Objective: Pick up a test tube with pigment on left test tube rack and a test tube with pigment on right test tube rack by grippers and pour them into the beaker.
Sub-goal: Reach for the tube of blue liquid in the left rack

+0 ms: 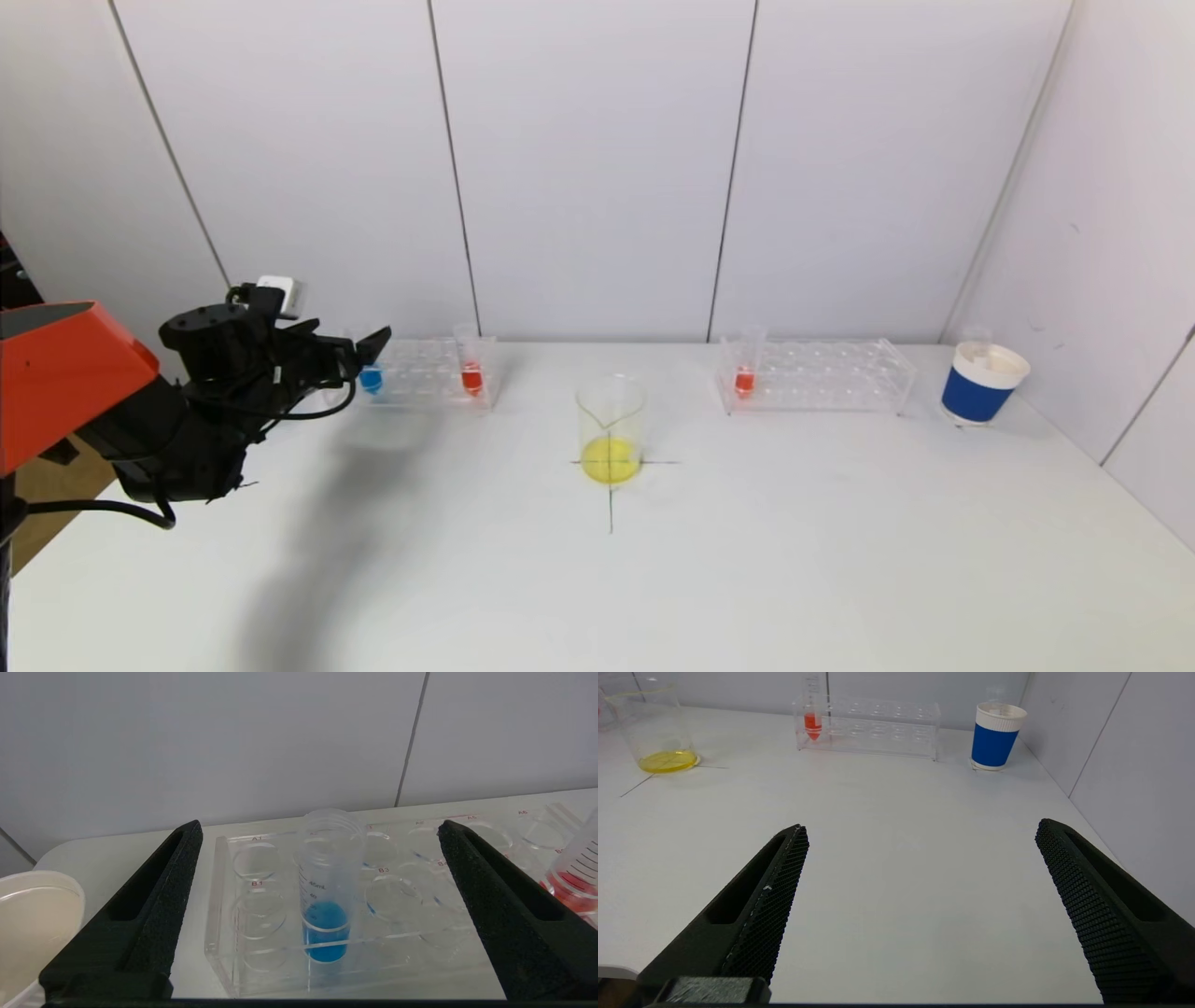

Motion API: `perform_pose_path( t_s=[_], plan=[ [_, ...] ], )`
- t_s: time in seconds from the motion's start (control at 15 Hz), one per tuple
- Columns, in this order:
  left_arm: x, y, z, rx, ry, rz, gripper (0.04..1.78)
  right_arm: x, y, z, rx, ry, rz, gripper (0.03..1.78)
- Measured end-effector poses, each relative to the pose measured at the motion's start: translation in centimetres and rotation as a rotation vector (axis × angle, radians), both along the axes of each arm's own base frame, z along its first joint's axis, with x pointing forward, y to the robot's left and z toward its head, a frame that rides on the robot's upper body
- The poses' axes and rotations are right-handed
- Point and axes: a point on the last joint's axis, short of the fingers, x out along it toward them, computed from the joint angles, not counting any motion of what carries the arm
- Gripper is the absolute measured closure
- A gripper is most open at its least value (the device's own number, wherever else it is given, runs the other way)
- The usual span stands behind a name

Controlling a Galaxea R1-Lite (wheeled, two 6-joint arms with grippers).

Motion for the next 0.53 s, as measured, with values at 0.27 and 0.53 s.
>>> perform_pose_path(
  t_s=[0.27,0.53],
  plan=[
    [0.43,-0.31,0.03,0.006,-0.008,-0.008,0.06,0.00,0.00,0.00,0.000,0.000,0.000,0.04],
    [0.72,-0.32,-0.06,0.005,-0.003,-0.005,0.06,0.00,0.00,0.00,0.000,0.000,0.000,0.04]
  ],
)
